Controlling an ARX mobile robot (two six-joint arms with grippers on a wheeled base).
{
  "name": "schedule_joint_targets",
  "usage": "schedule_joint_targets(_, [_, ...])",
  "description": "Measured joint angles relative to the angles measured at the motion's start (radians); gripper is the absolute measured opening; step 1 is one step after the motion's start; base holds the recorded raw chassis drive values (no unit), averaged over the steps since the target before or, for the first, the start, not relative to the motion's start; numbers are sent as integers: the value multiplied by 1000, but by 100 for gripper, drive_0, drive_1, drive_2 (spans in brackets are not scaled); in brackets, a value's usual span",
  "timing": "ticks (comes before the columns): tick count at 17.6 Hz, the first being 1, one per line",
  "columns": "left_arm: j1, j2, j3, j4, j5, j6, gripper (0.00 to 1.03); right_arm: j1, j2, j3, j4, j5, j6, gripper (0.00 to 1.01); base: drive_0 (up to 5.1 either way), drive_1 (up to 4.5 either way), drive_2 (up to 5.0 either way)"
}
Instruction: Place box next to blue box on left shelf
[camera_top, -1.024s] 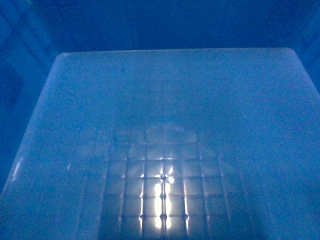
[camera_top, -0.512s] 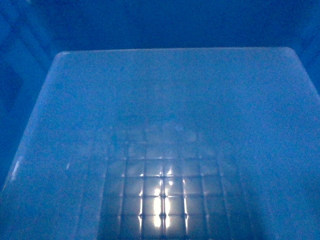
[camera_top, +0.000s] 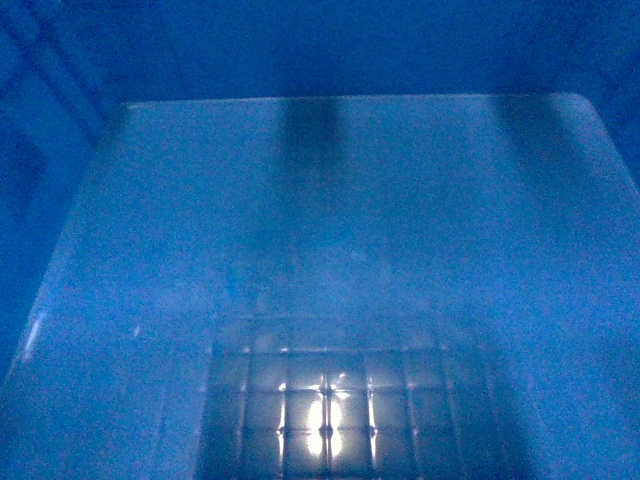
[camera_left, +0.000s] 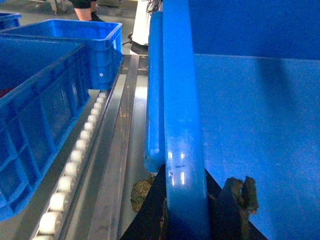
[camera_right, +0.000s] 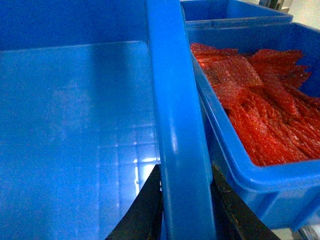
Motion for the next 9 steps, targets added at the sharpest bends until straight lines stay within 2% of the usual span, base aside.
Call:
schedule_joint_targets(2, [0, 0, 0, 1, 0, 0, 8, 0, 0, 0, 1, 2, 0, 18, -2, 410, -414])
schedule_joint_targets(9, [0, 3, 0, -1, 0, 0, 8, 0, 3, 0, 1, 1, 0, 18, 0, 0, 0])
